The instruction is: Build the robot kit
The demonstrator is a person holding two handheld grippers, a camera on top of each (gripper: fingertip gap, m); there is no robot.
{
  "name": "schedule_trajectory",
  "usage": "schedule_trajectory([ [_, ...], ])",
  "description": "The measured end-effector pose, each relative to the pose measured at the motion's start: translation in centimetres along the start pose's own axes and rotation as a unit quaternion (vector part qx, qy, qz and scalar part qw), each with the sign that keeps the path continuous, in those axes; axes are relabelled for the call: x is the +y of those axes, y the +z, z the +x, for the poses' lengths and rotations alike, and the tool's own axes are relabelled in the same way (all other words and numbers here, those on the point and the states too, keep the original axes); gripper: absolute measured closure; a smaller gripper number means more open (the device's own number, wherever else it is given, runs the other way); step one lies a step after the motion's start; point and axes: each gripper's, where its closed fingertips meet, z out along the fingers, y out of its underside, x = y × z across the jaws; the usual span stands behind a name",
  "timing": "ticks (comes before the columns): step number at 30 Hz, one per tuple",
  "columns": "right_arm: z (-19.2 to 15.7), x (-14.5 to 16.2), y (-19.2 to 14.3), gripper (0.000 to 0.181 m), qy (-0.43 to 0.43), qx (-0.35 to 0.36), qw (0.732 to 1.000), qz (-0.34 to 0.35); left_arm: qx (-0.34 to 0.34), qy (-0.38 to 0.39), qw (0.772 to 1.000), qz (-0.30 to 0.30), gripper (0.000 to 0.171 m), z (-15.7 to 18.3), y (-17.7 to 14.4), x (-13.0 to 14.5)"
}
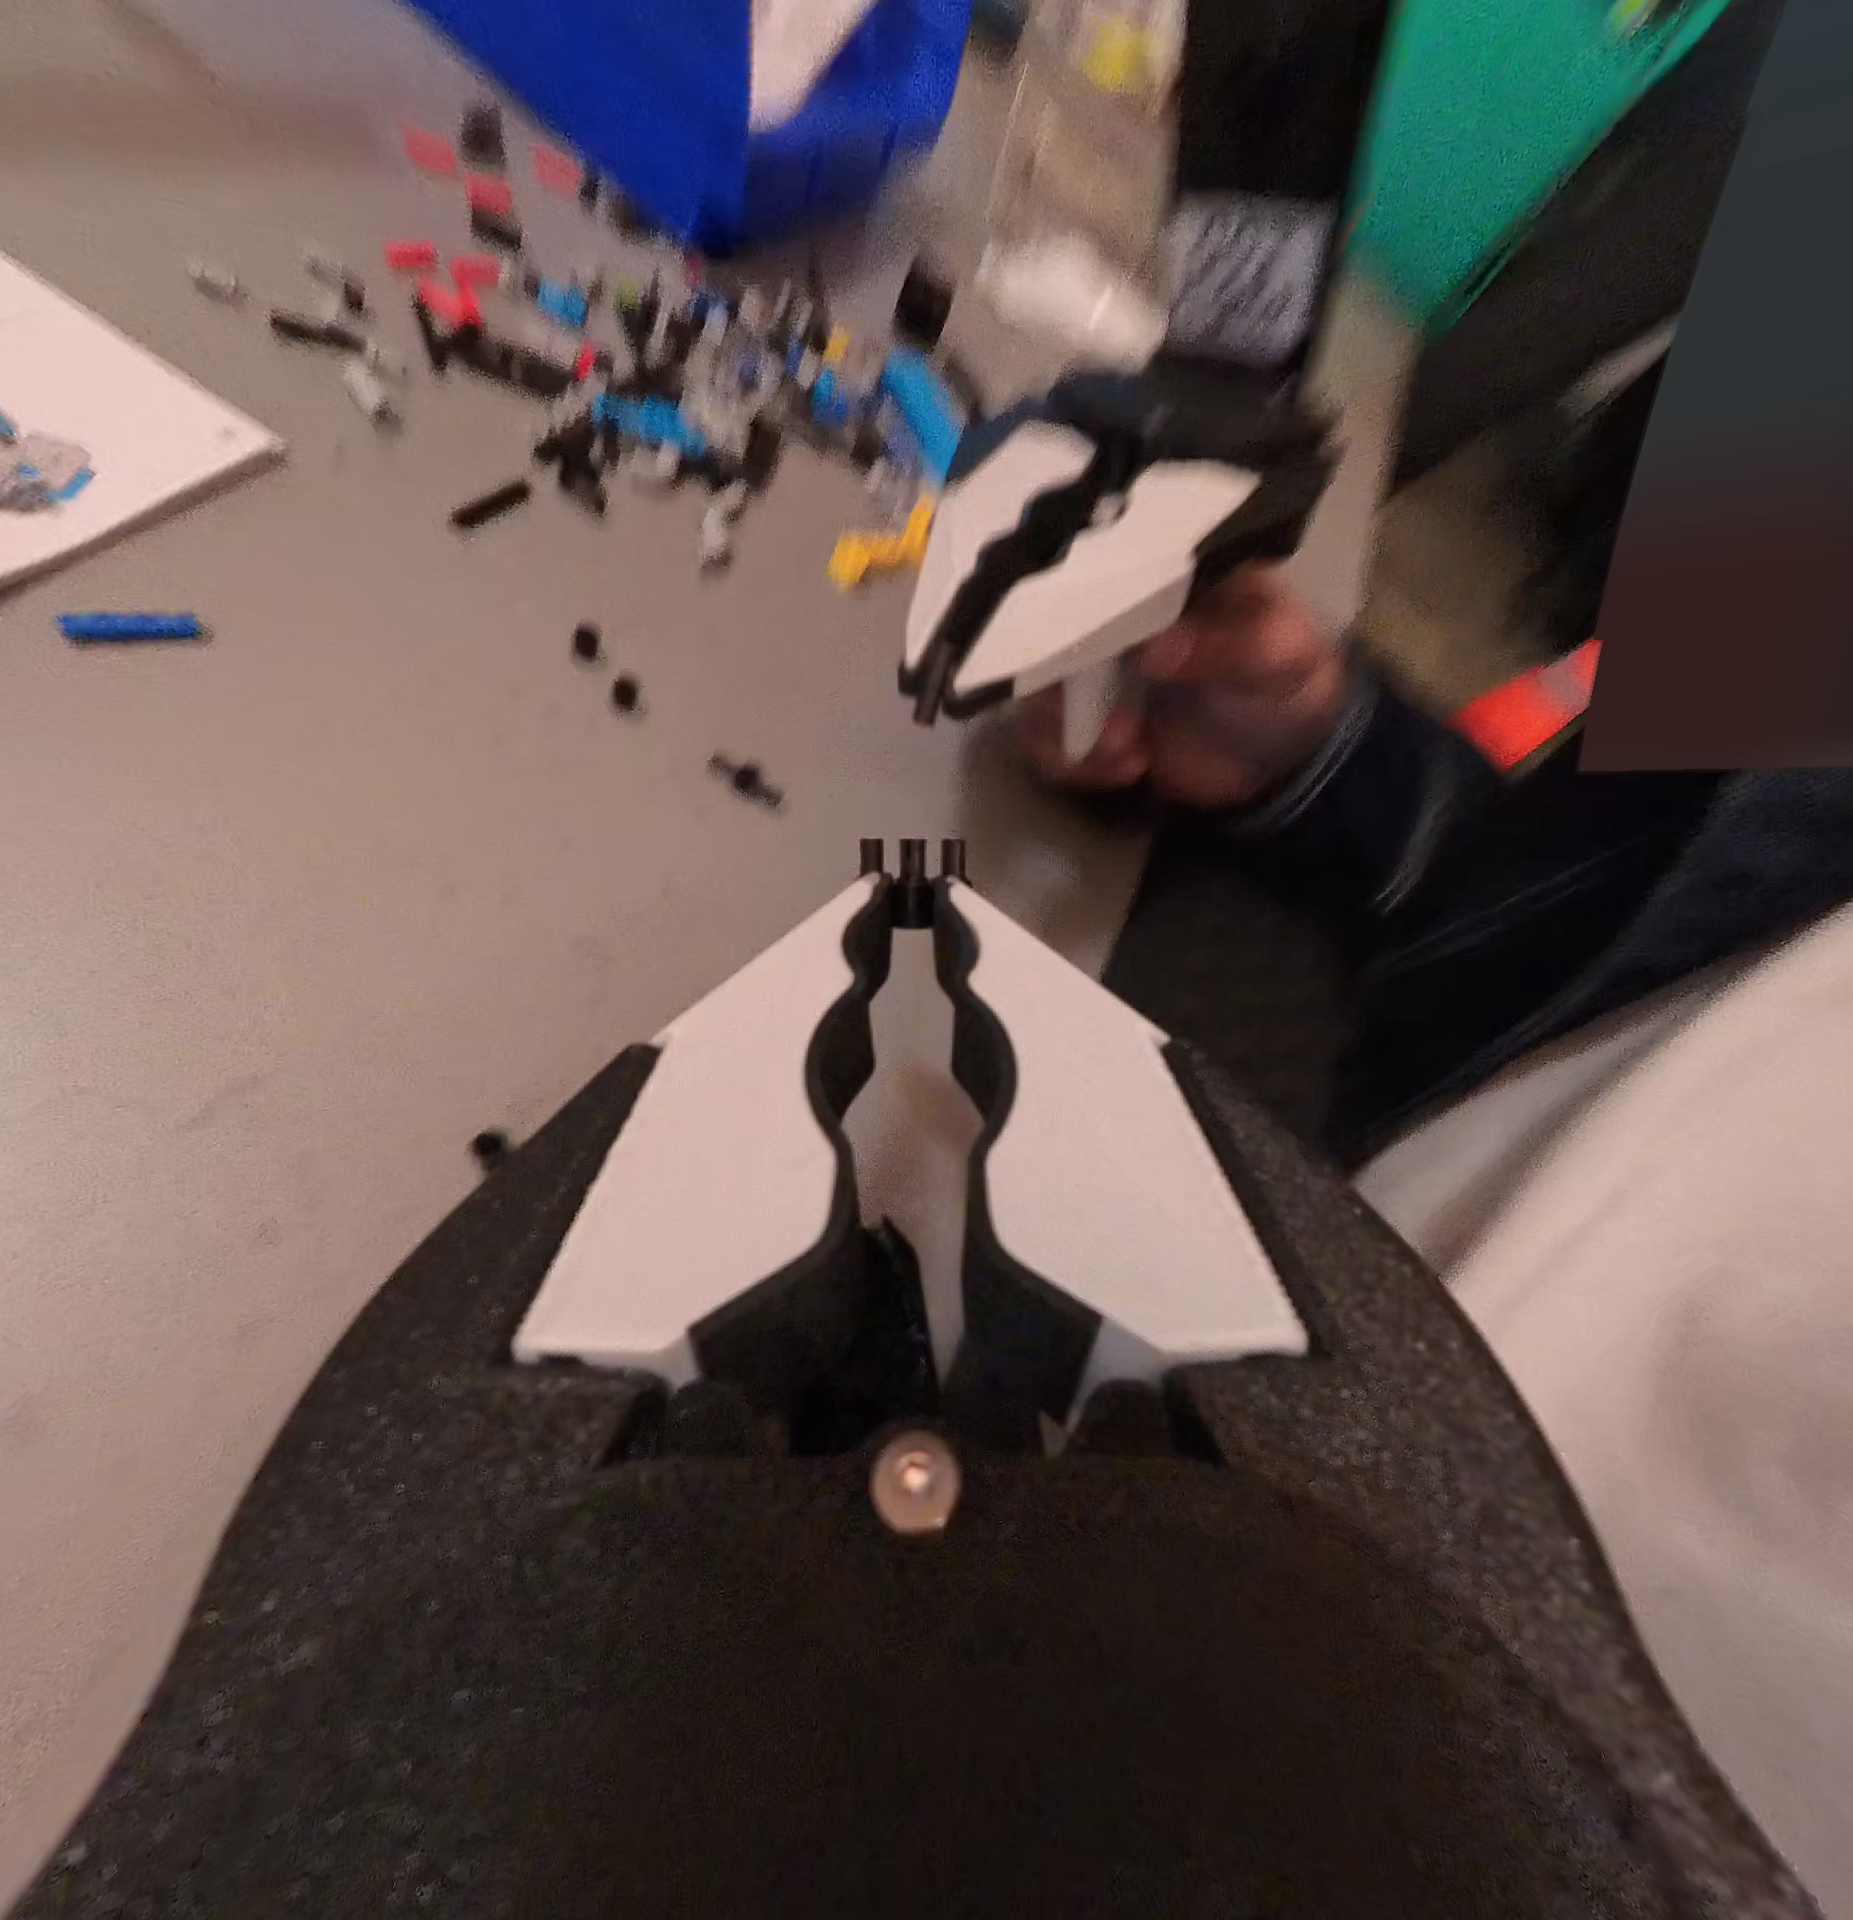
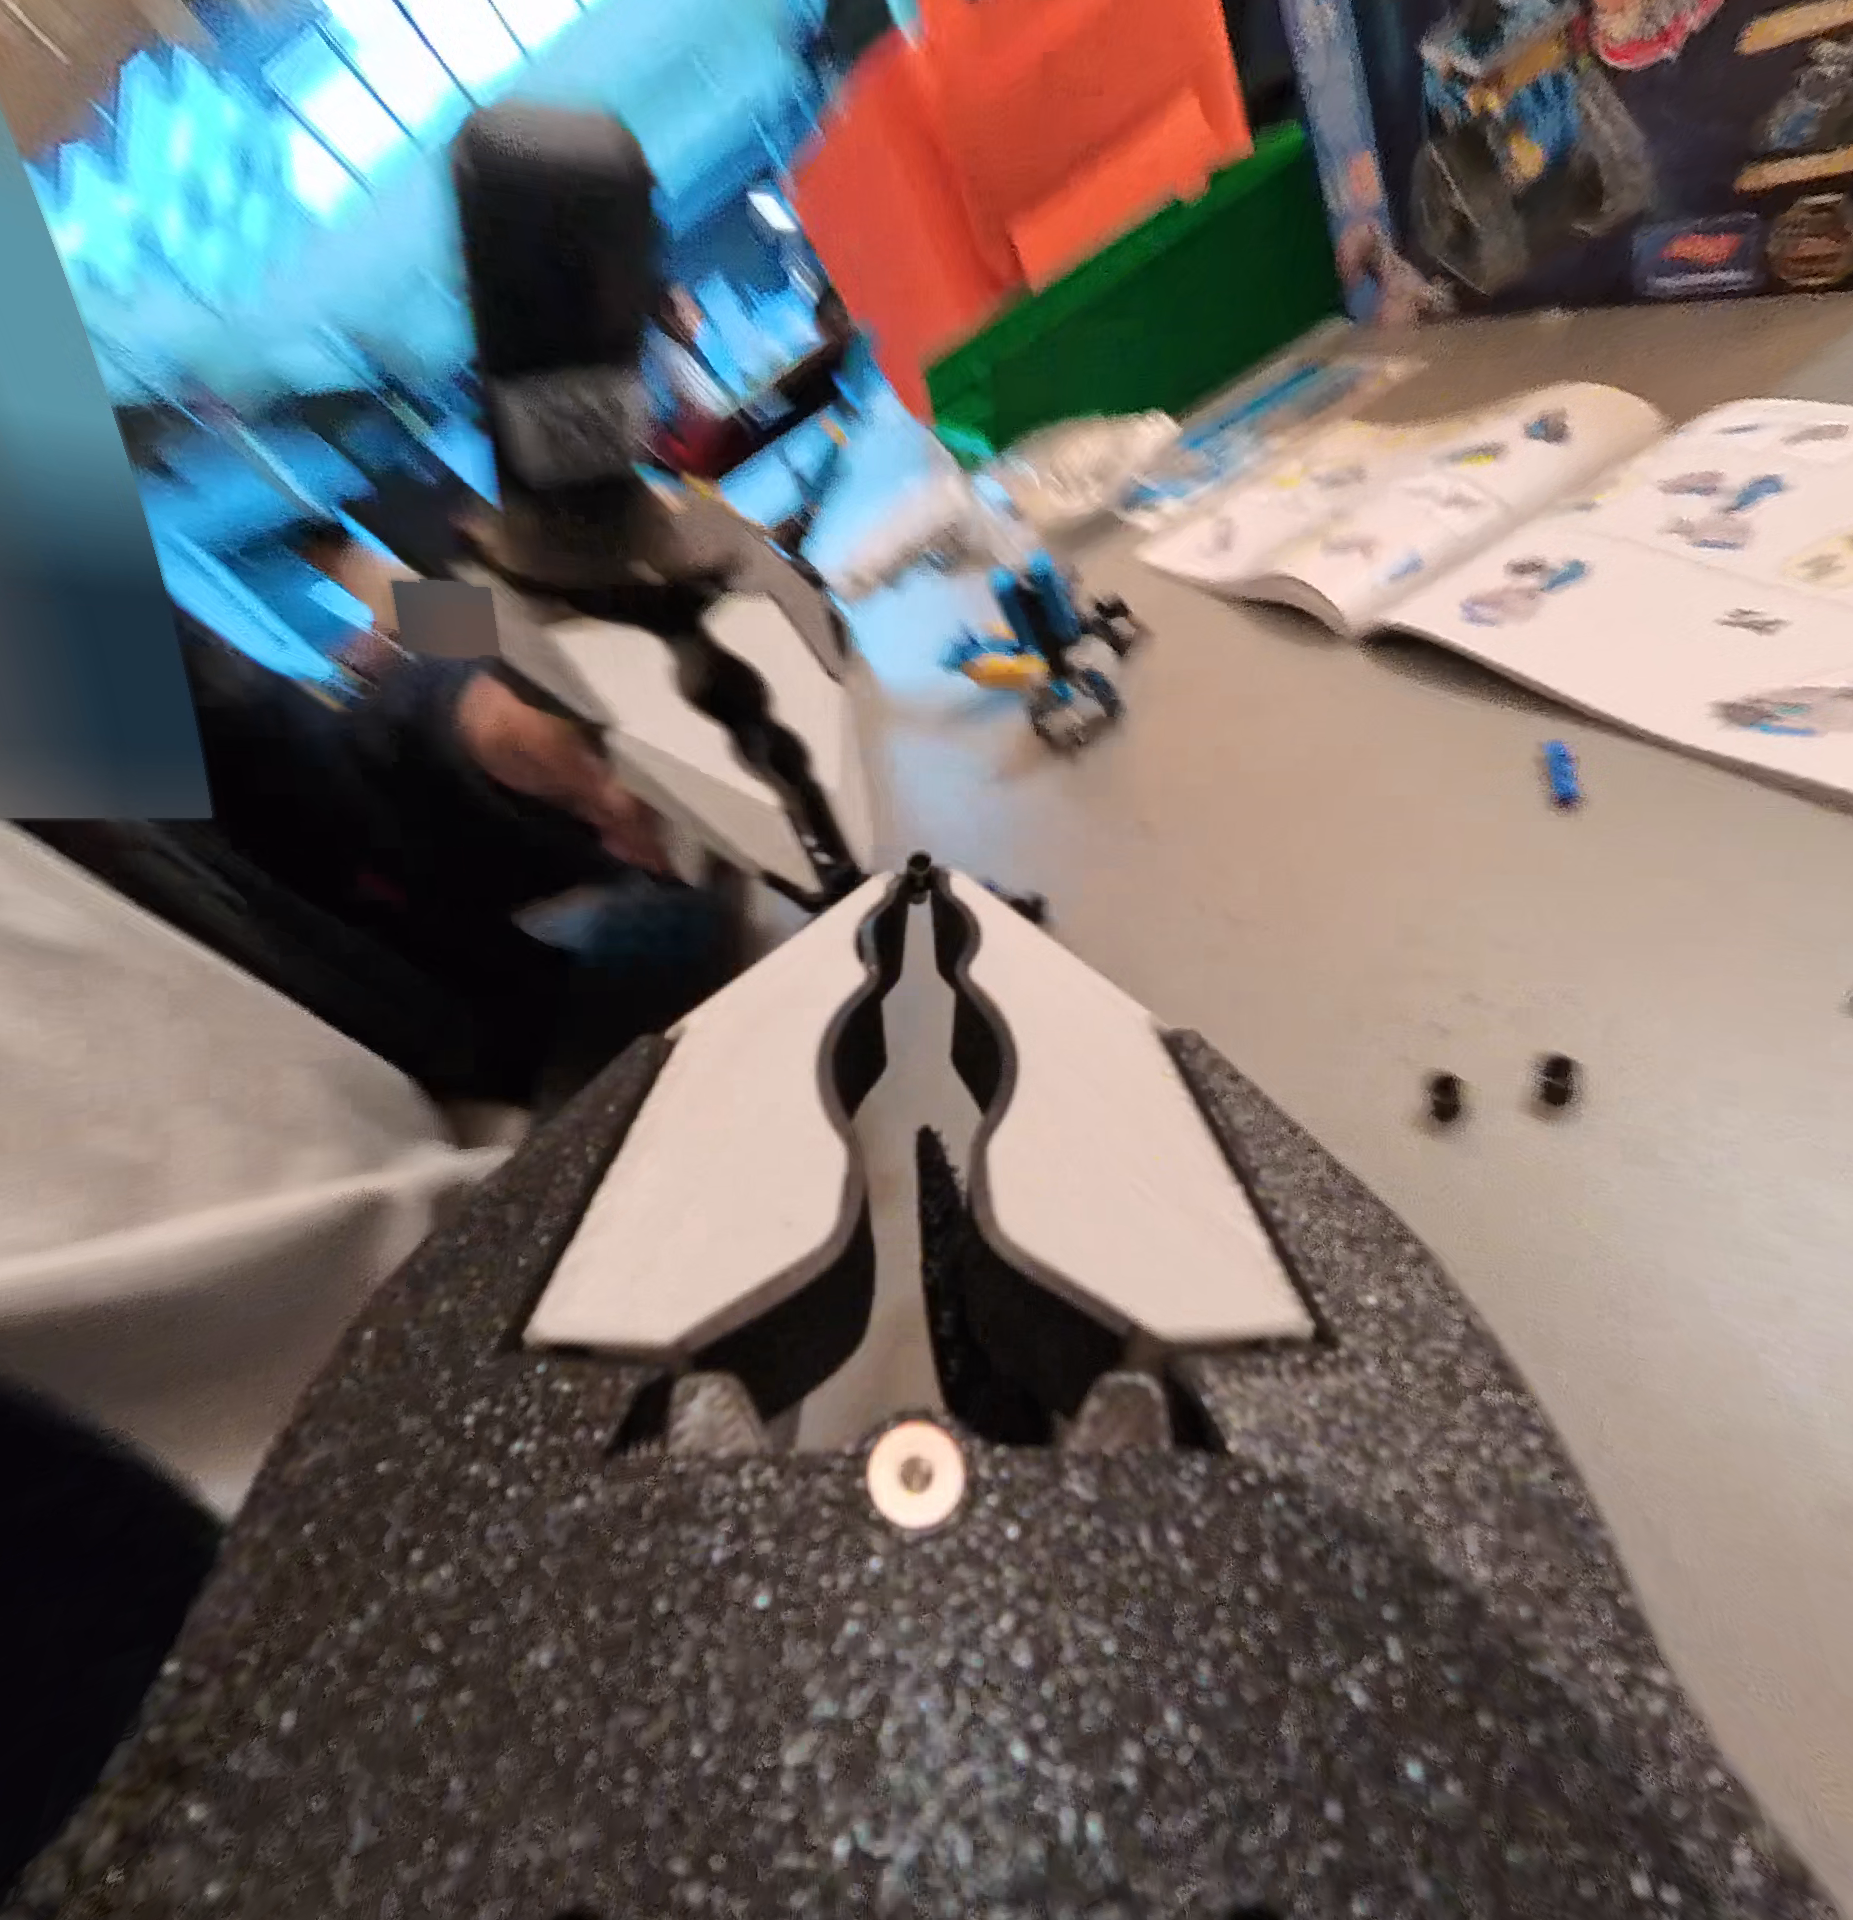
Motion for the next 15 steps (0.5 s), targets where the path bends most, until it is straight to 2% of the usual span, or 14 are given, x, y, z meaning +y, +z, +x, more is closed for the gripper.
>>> schedule_trajectory([
  [2, -1.4, -1.5, -0.3, 0.177, 0.053, -0.074, 0.995, 0.047, 0.073, -0.051, 0.991, 0.096, 0.165, 1.1, -1.0, -2.1],
  [5, -3.2, -3.8, -0.9, 0.178, 0.056, -0.134, 0.984, 0.101, 0.153, -0.095, 0.968, 0.174, 0.165, 2.2, -1.8, -3.2],
  [8, -4.3, -3.8, 0.2, 0.178, -0.001, -0.131, 0.989, 0.067, 0.204, -0.100, 0.946, 0.230, 0.165, 3.0, -2.8, -4.0],
  [15, -6.4, -4.0, 1.9, 0.178, -0.118, -0.131, 0.984, -0.032, 0.219, -0.019, 0.942, 0.255, 0.165, 4.8, -4.0, -4.1],
])
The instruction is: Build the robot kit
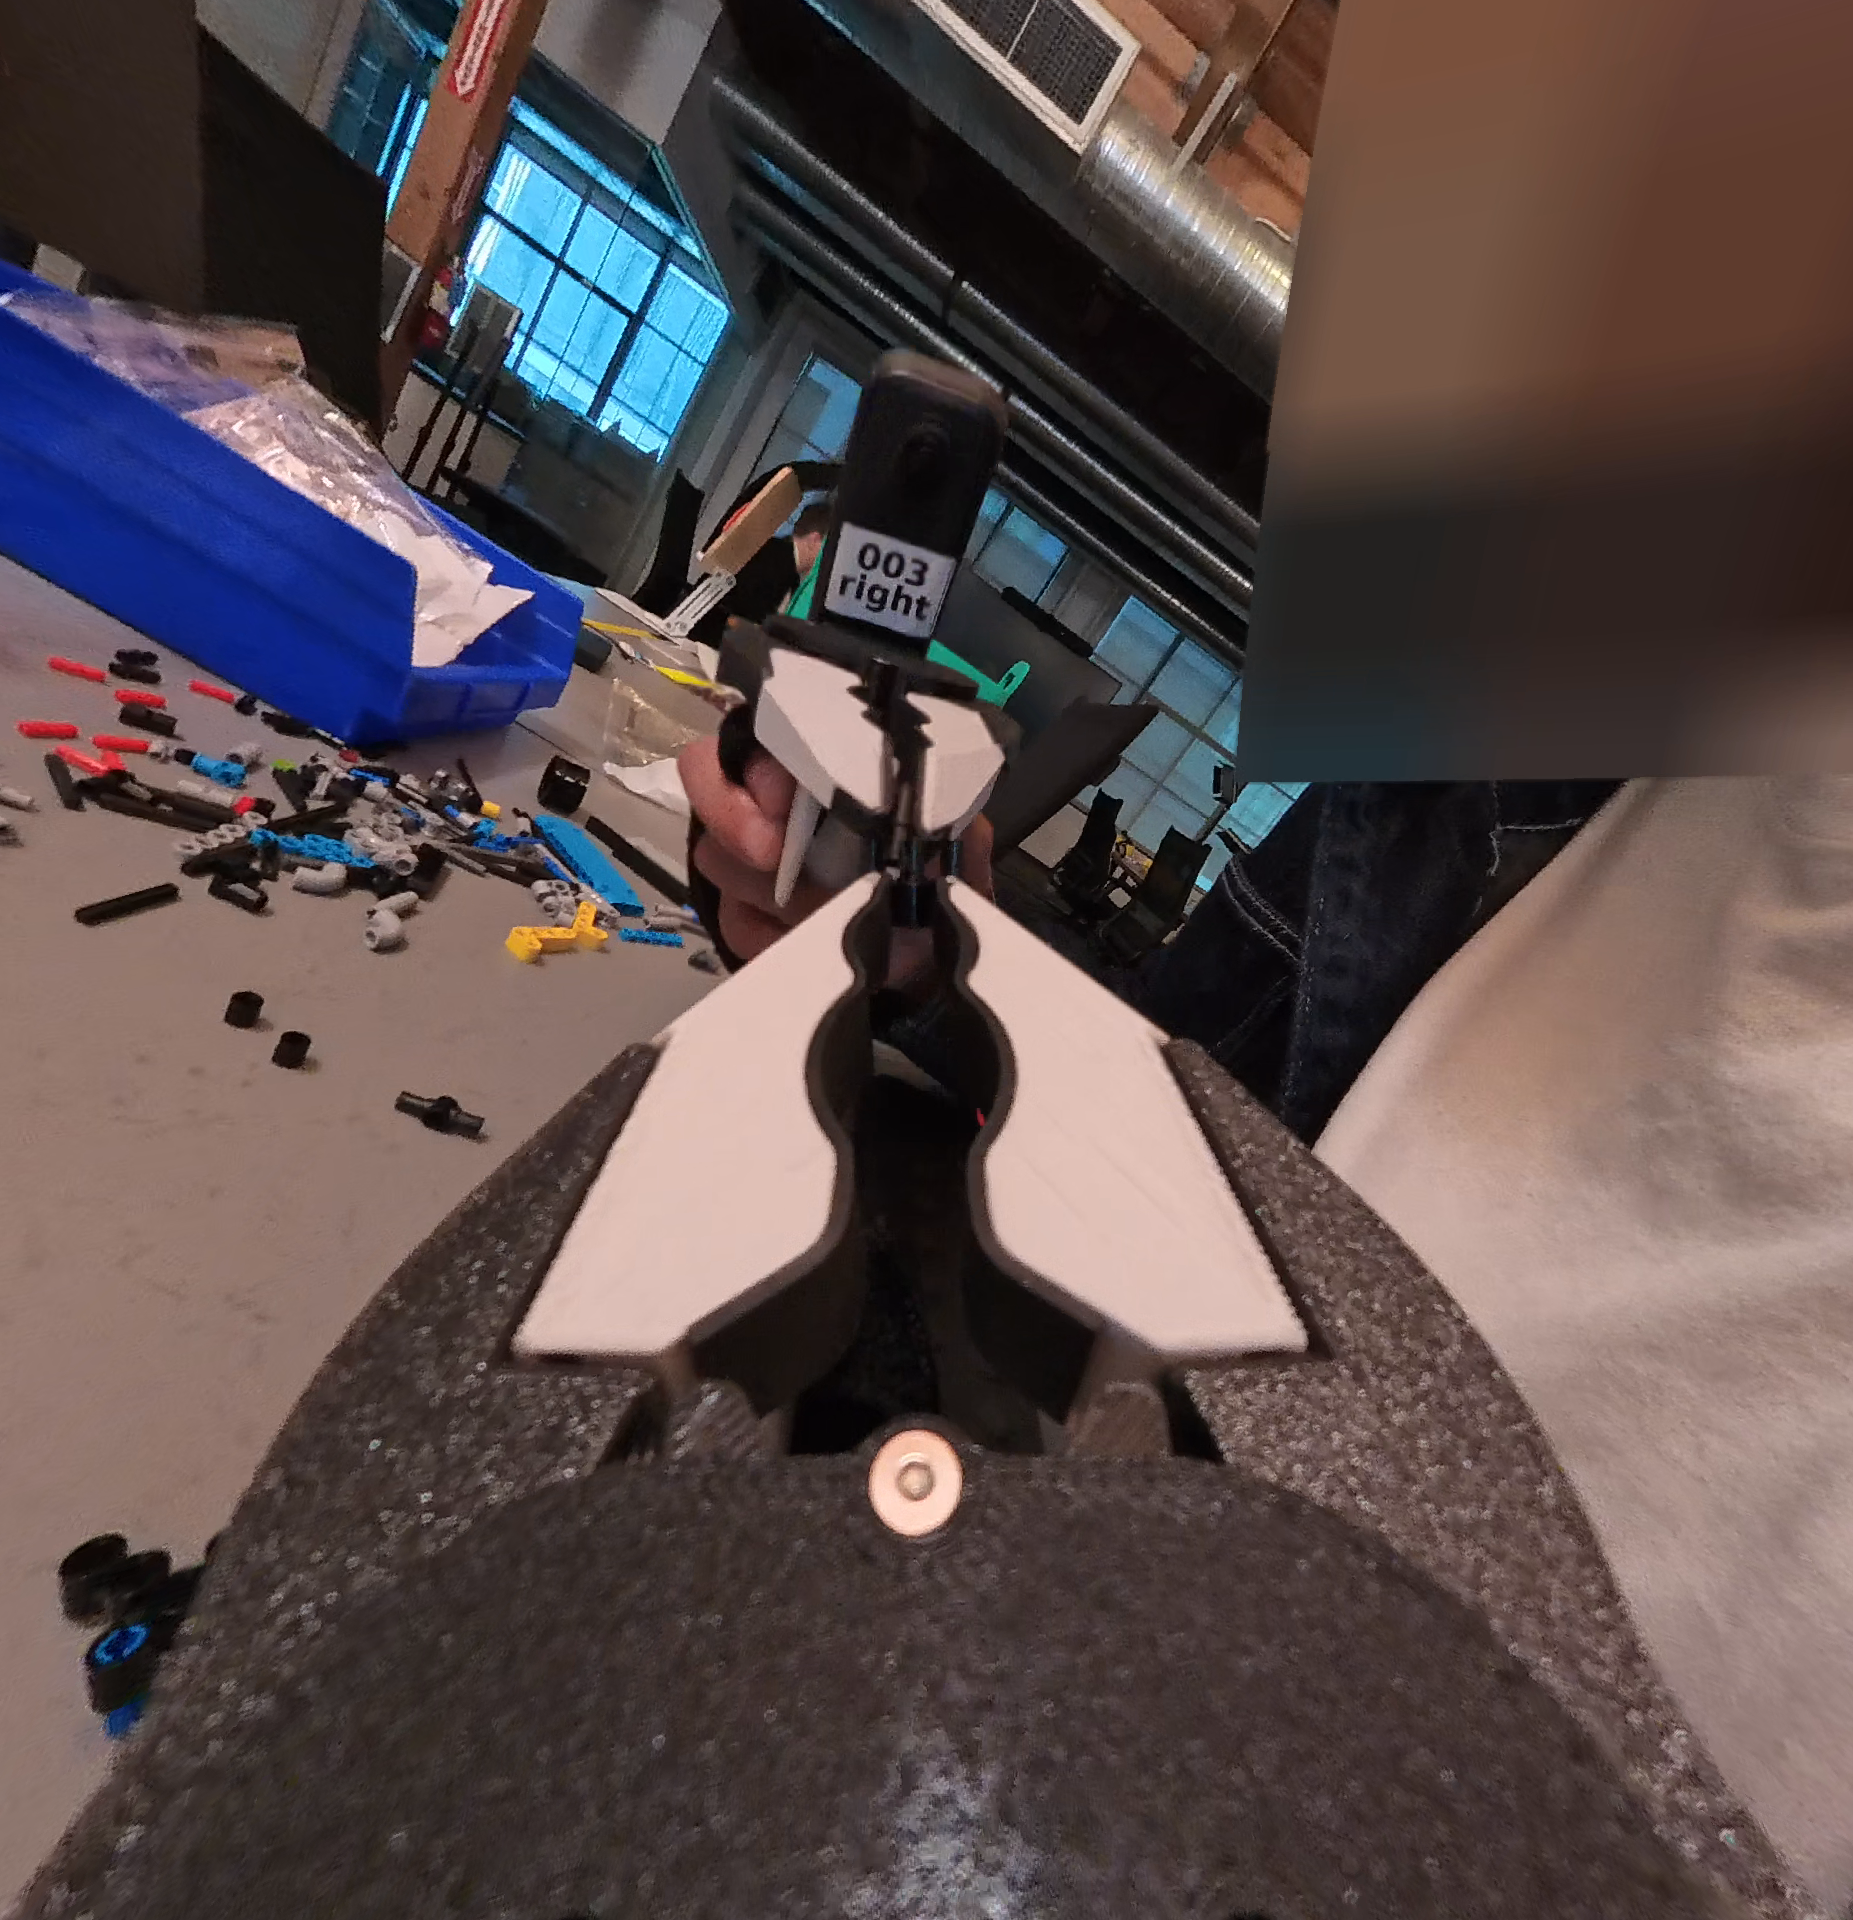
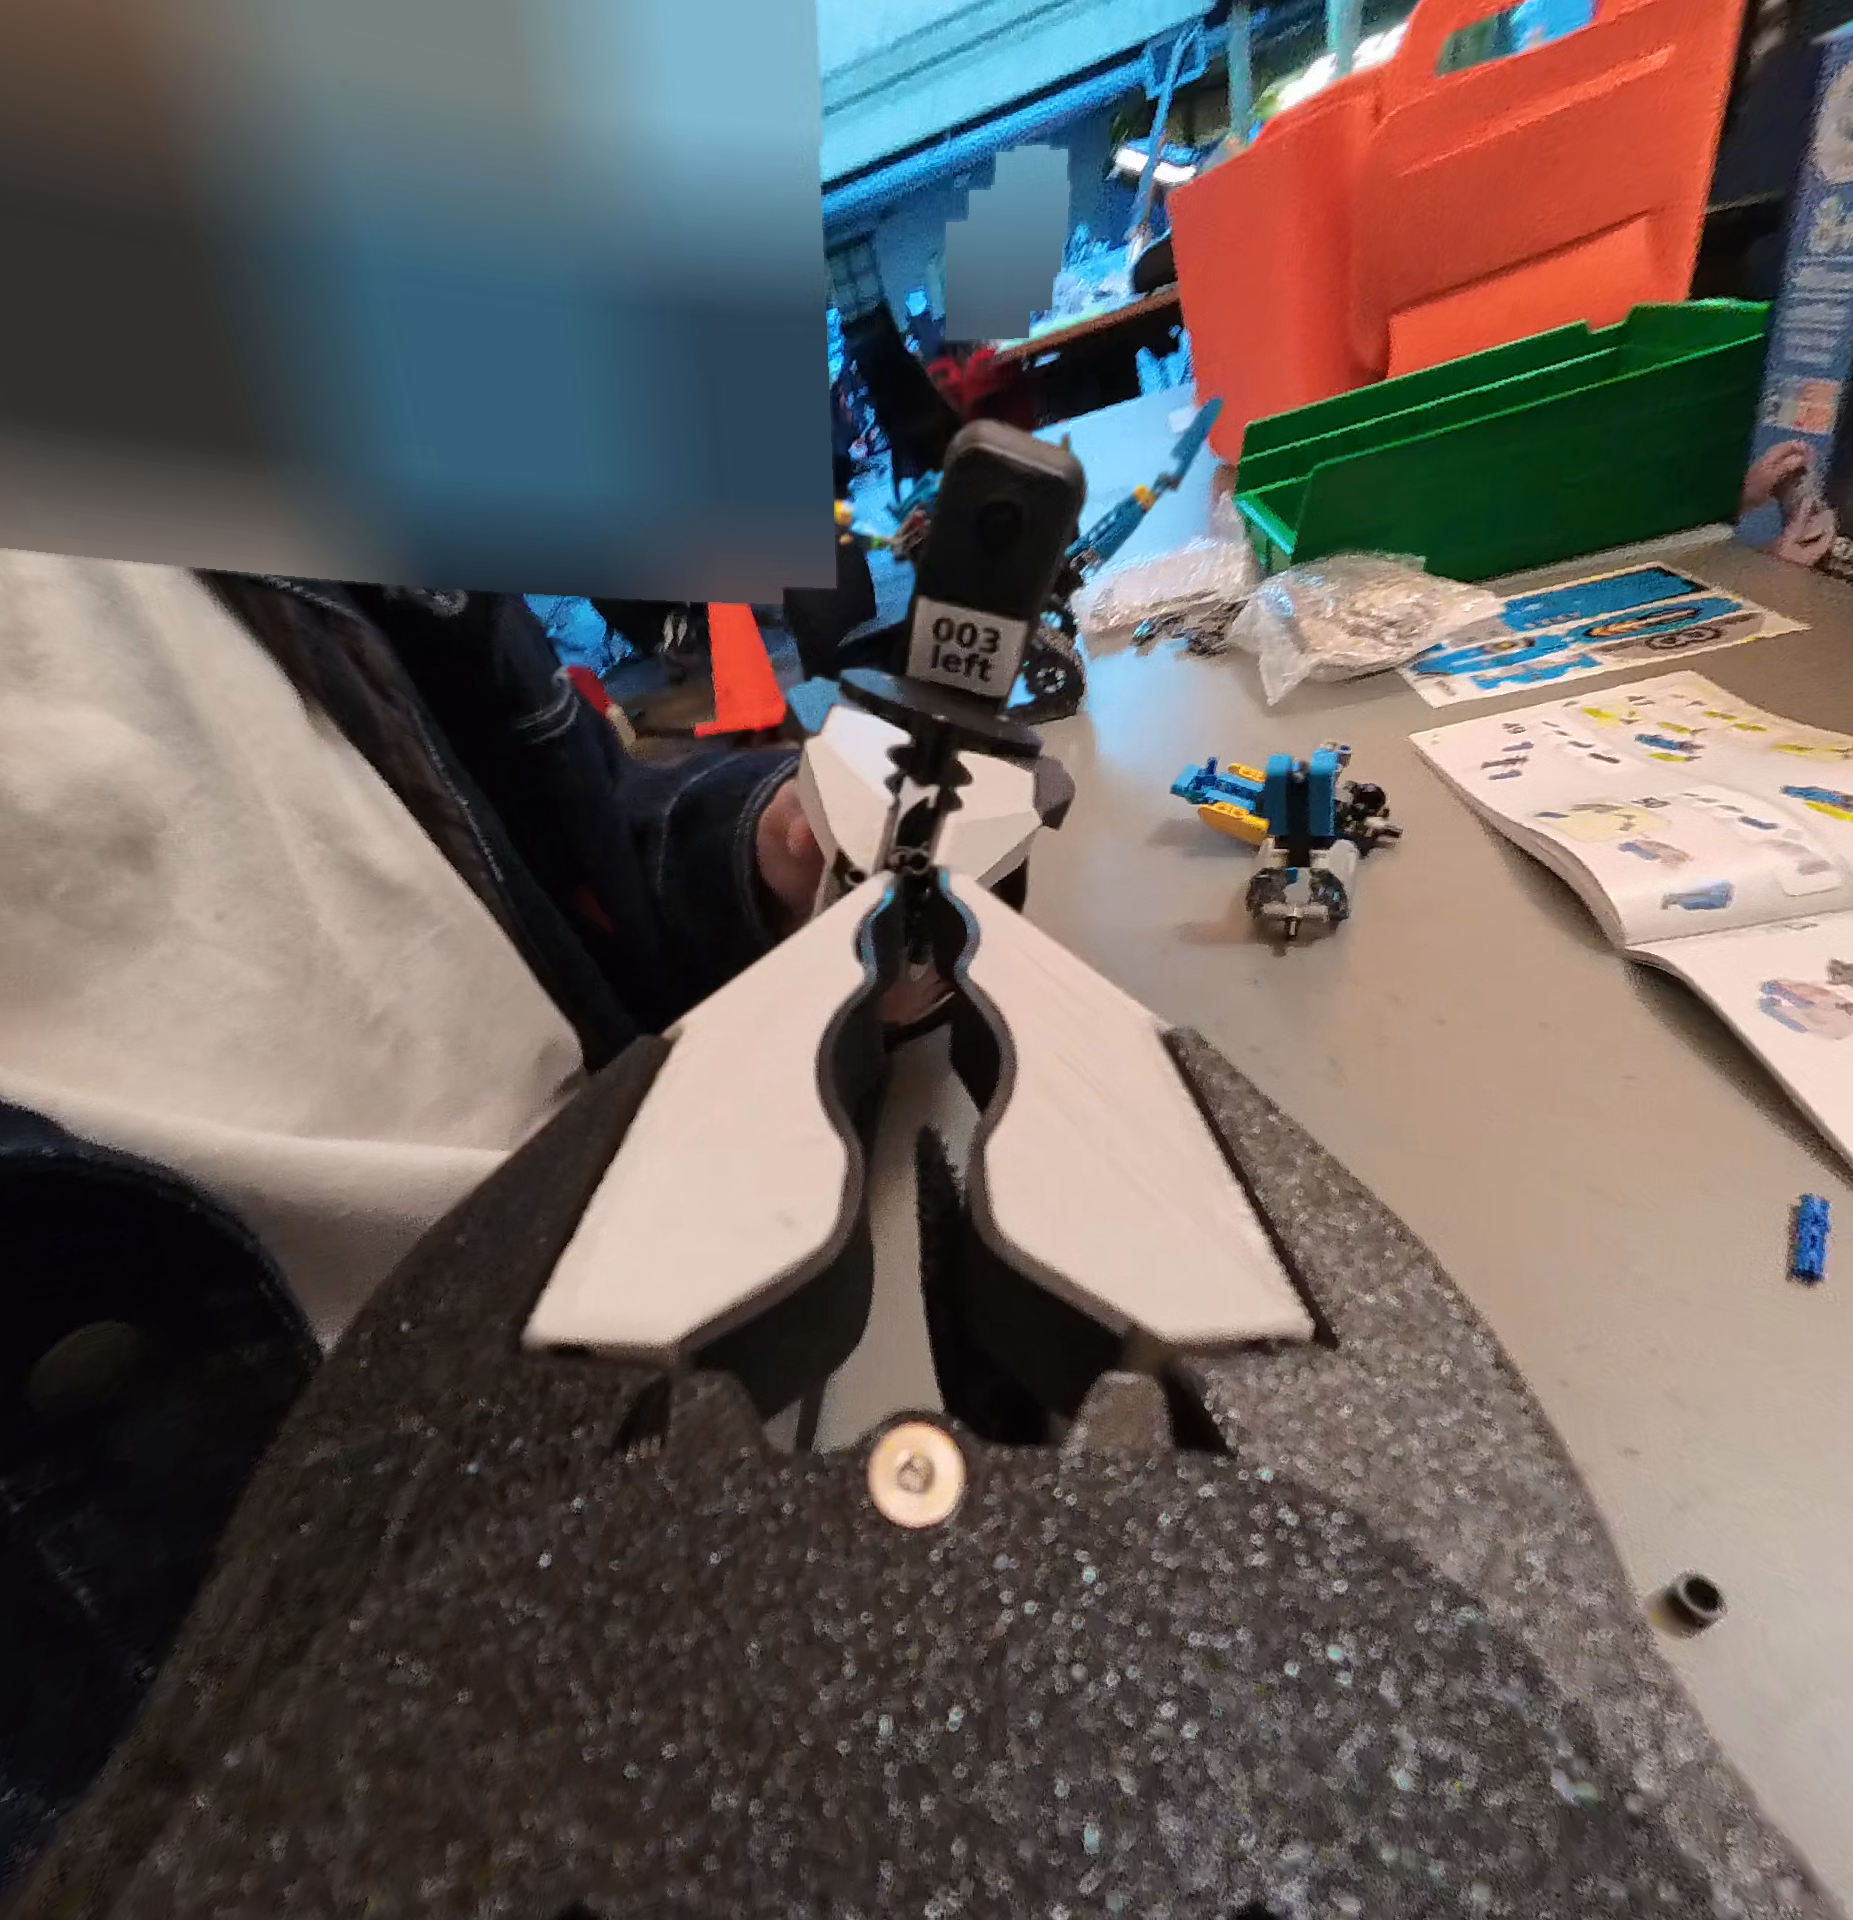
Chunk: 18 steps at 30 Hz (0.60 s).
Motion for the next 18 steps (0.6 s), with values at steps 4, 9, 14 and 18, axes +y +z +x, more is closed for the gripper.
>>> schedule_trajectory([
  [4, -0.4, -0.4, 0.4, 0.178, 0.002, -0.012, 0.999, -0.045, -0.011, 0.040, 0.999, -0.001, 0.165, 0.4, -0.3, -0.3],
  [9, -0.6, -0.4, 0.6, 0.178, -0.001, -0.012, 0.996, -0.085, -0.021, 0.055, 0.998, 0.003, 0.165, 0.4, -1.1, -0.7],
  [14, -0.8, -0.5, 1.2, 0.178, 0.004, -0.012, 0.996, -0.089, -0.016, 0.052, 0.999, 0.006, 0.165, 0.5, -1.4, -0.8],
  [18, -0.8, -0.5, 1.3, 0.178, 0.007, -0.012, 0.996, -0.092, -0.014, 0.049, 0.999, 0.009, 0.165, 0.5, -1.5, -0.9],
])
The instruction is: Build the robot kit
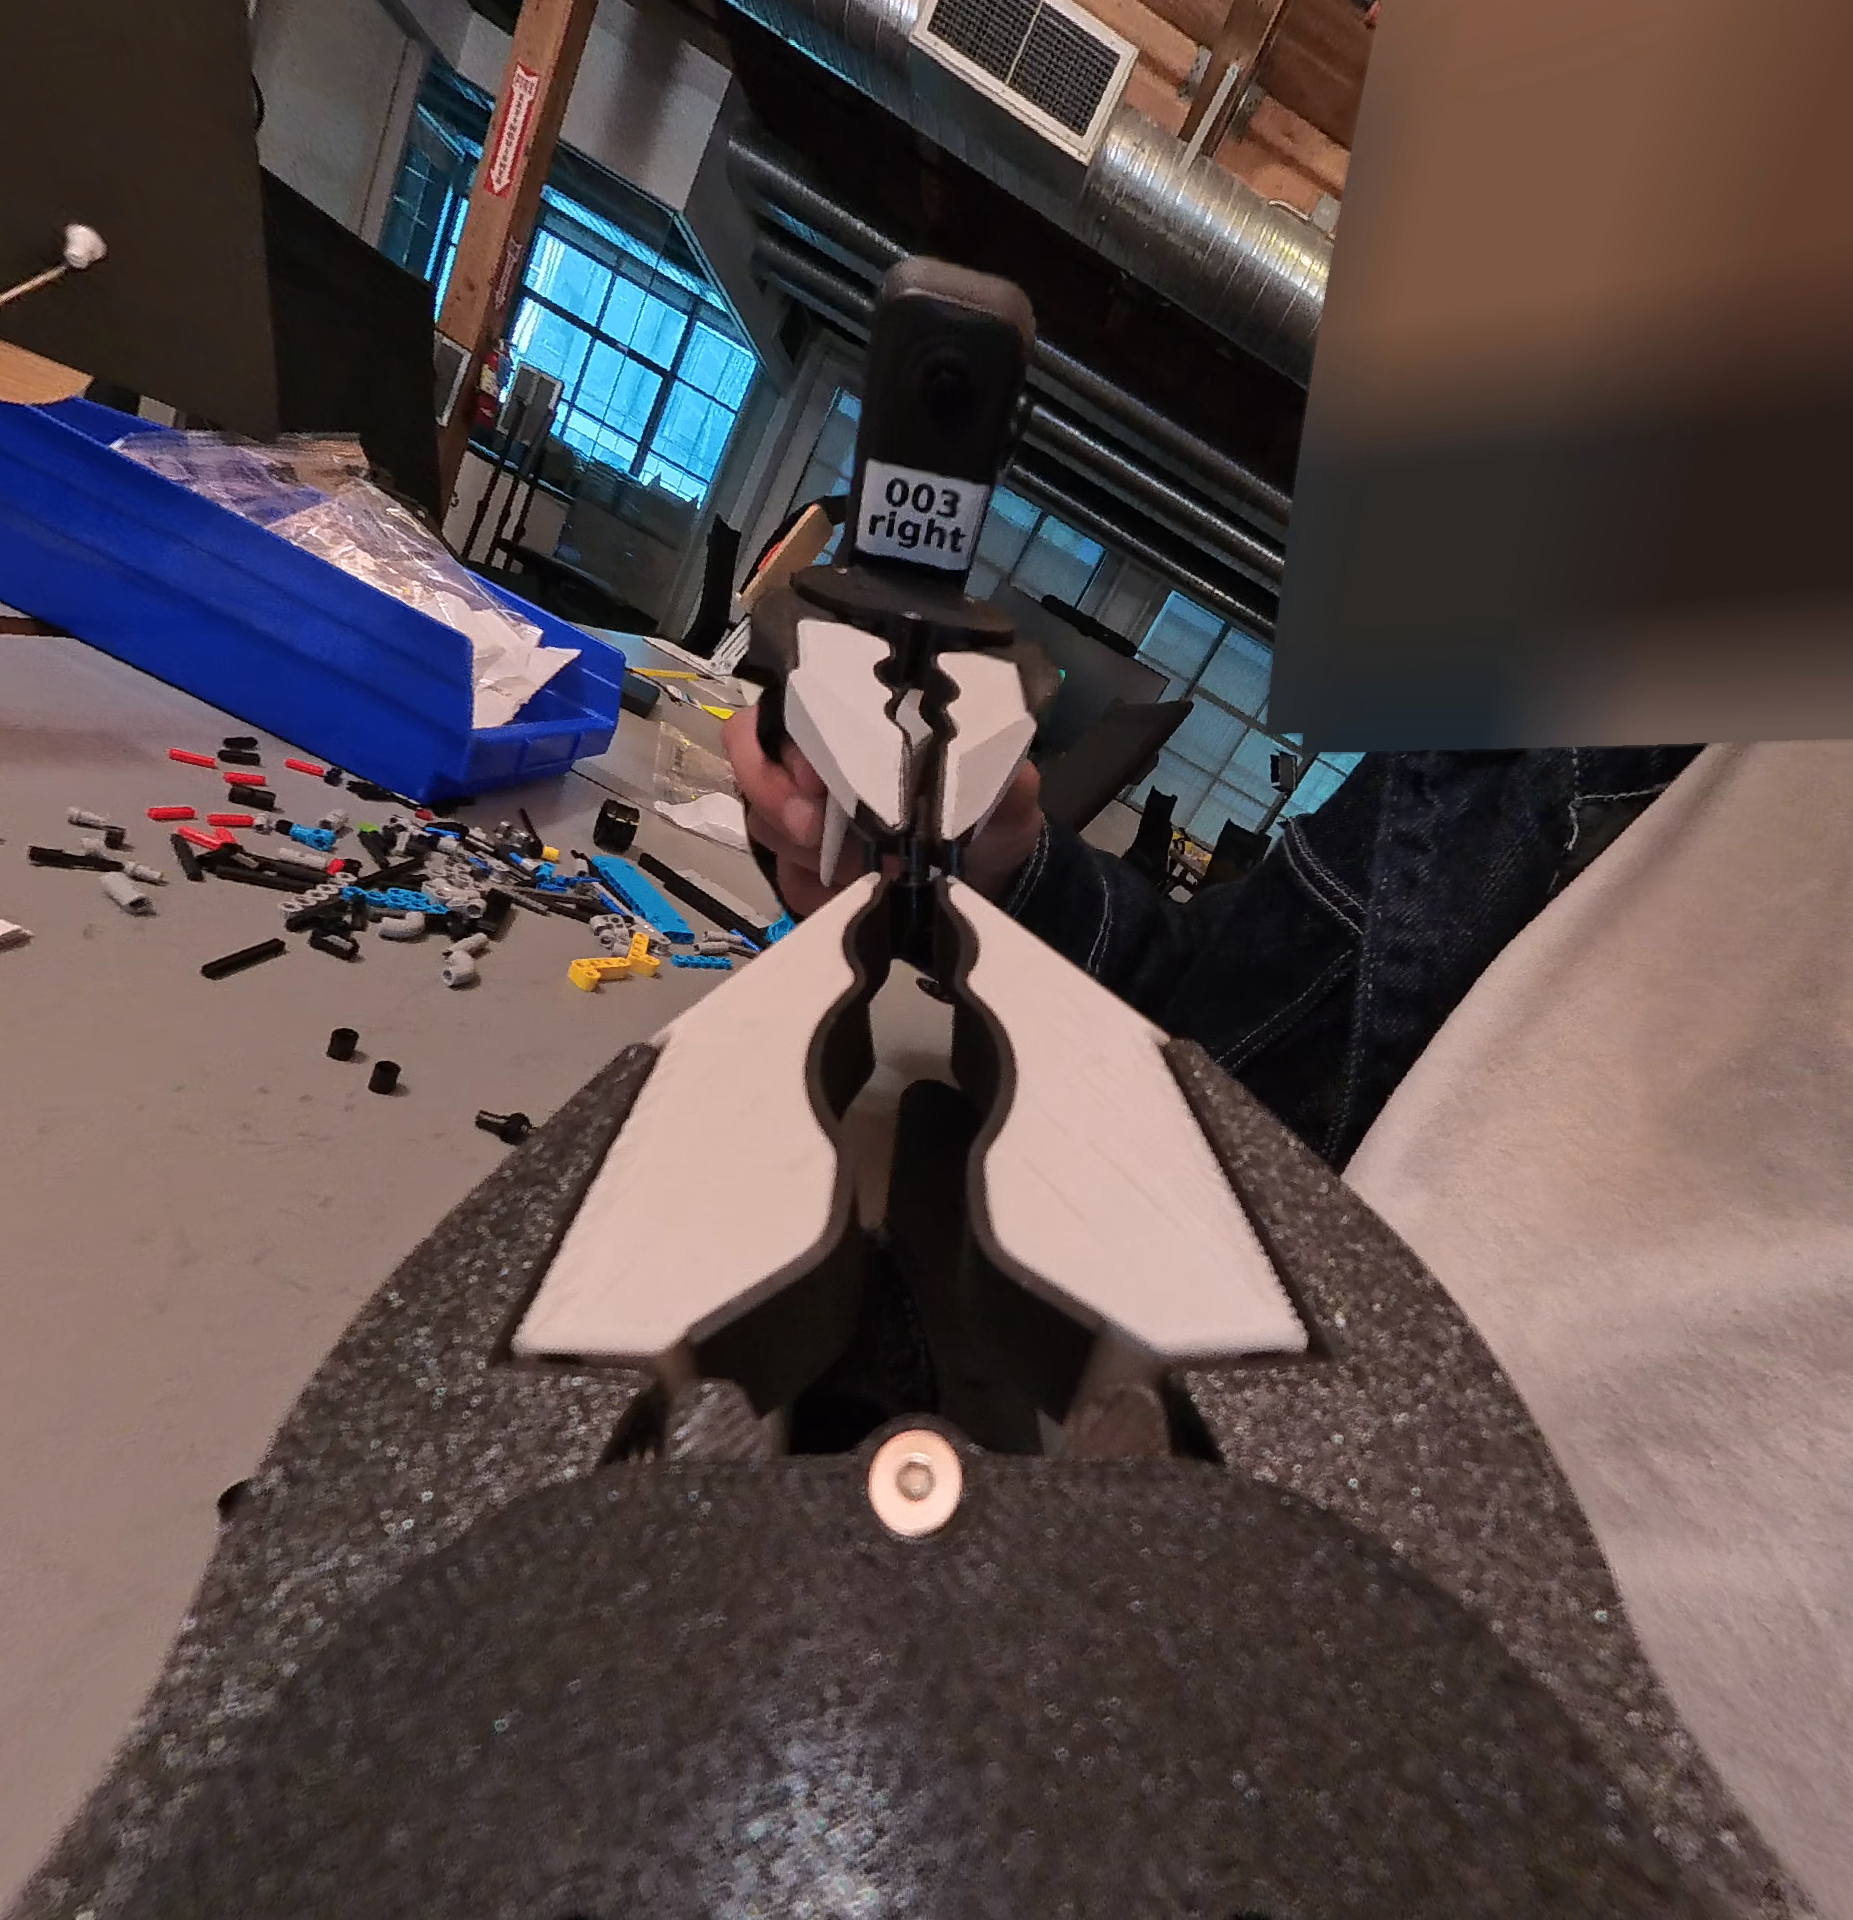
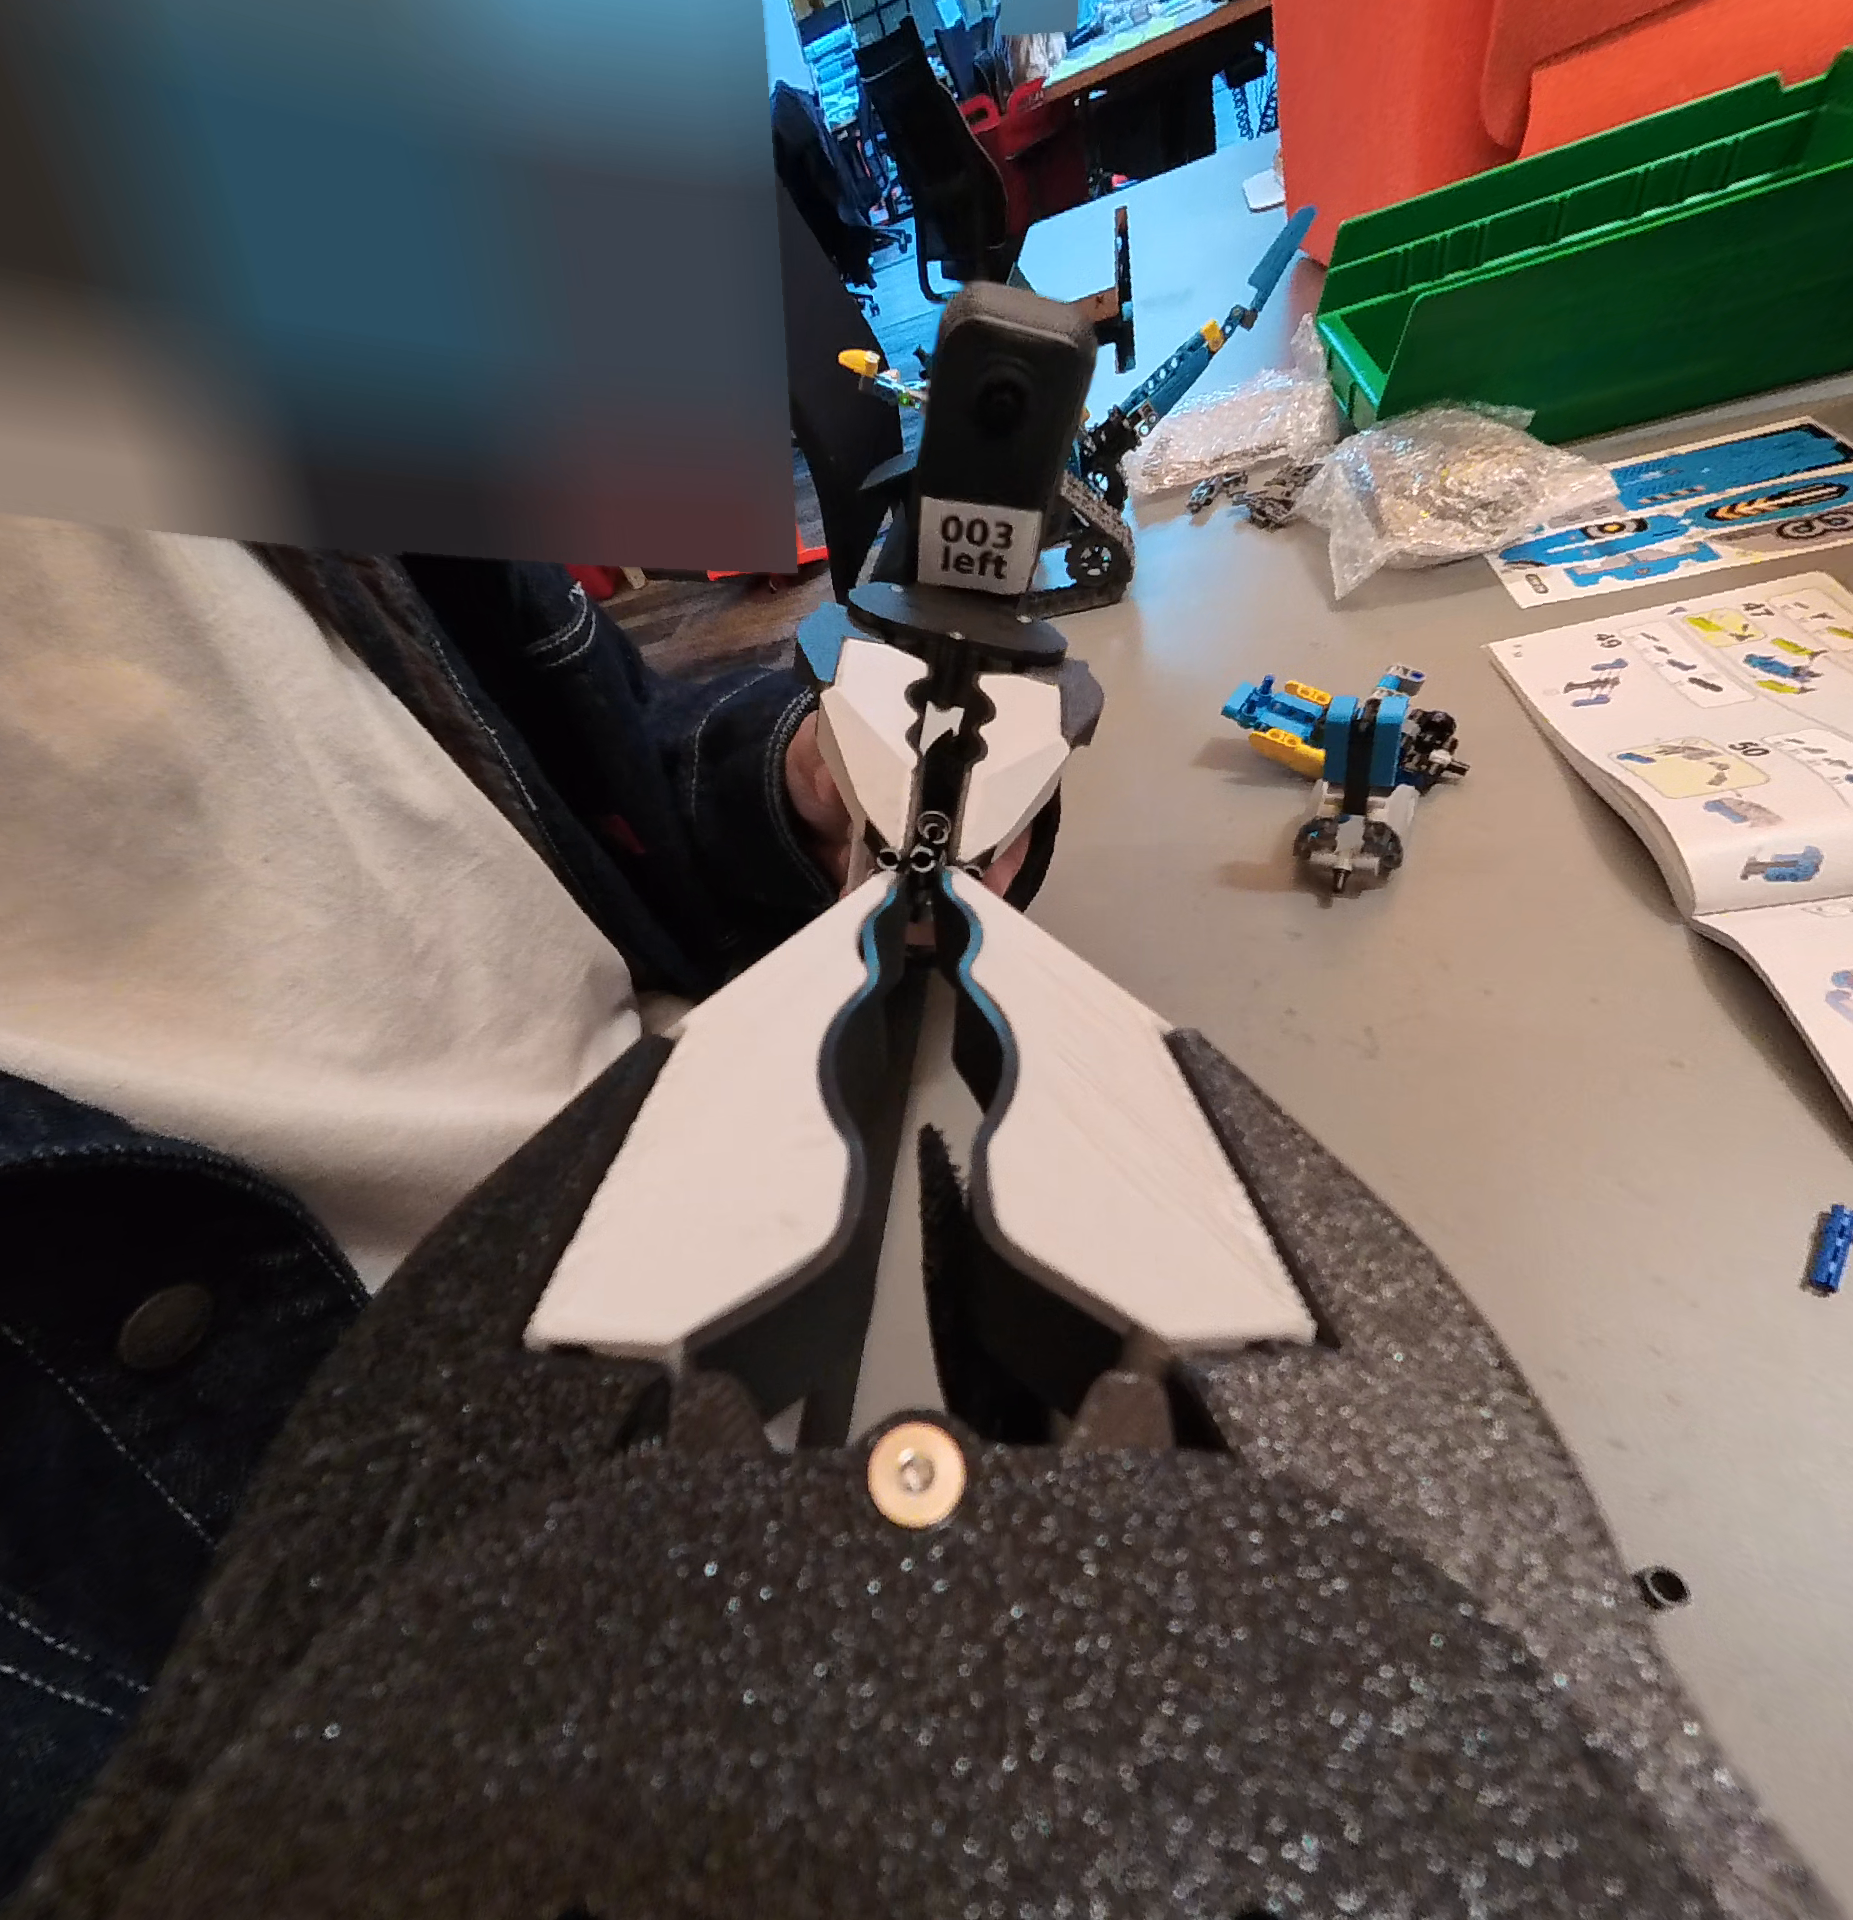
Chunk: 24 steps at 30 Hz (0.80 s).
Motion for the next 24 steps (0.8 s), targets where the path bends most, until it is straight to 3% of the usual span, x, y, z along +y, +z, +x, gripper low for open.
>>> schedule_trajectory([
  [15, -0.1, -2.3, 1.1, 0.177, -0.065, 0.045, 0.997, -0.022, 0.068, -0.082, 0.991, 0.085, 0.164, 0.8, -1.1, -2.1],
  [24, -0.1, -2.1, 1.4, 0.177, -0.077, 0.046, 0.993, -0.074, 0.066, -0.079, 0.992, 0.075, 0.164, 0.8, -1.3, -1.9],
])
